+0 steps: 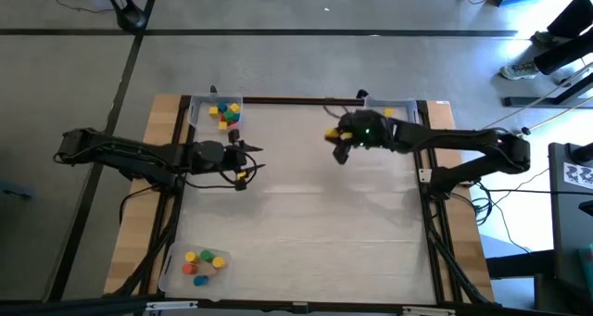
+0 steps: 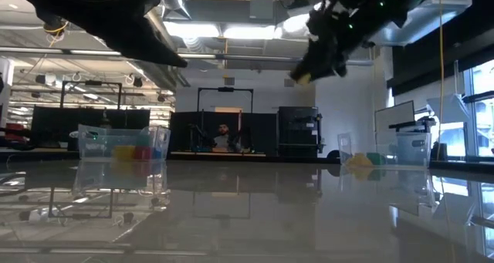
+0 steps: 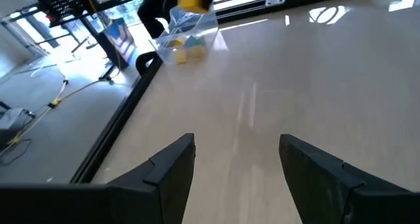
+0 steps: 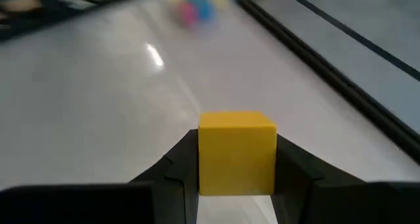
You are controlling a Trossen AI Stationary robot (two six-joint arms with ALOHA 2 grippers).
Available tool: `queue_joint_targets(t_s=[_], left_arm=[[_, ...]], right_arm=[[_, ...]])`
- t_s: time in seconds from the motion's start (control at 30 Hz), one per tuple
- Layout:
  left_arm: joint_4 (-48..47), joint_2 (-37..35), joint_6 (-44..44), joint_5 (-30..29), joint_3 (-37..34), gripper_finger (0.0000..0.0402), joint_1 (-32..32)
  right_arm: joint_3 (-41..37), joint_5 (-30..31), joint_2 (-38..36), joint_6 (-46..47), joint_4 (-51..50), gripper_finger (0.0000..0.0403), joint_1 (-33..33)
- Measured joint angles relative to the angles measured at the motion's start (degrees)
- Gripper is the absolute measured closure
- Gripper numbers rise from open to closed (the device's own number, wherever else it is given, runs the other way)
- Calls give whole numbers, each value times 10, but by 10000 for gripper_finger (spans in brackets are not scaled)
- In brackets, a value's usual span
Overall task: Sort blocks by size
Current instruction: Put the yellow cube block into the top left transparent bin
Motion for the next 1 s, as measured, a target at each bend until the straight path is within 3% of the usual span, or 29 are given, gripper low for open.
queue_joint_targets(t_s=[0.2,0.63,1.0], left_arm=[[34,0,-7,0,0,192,4],[153,83,144,0,28,191,-1],[229,128,243,7,49,191,-3]], right_arm=[[0,-45,34,-14,95,274,63],[0,-129,142,72,369,274,96],[0,-133,218,170,561,274,111]])
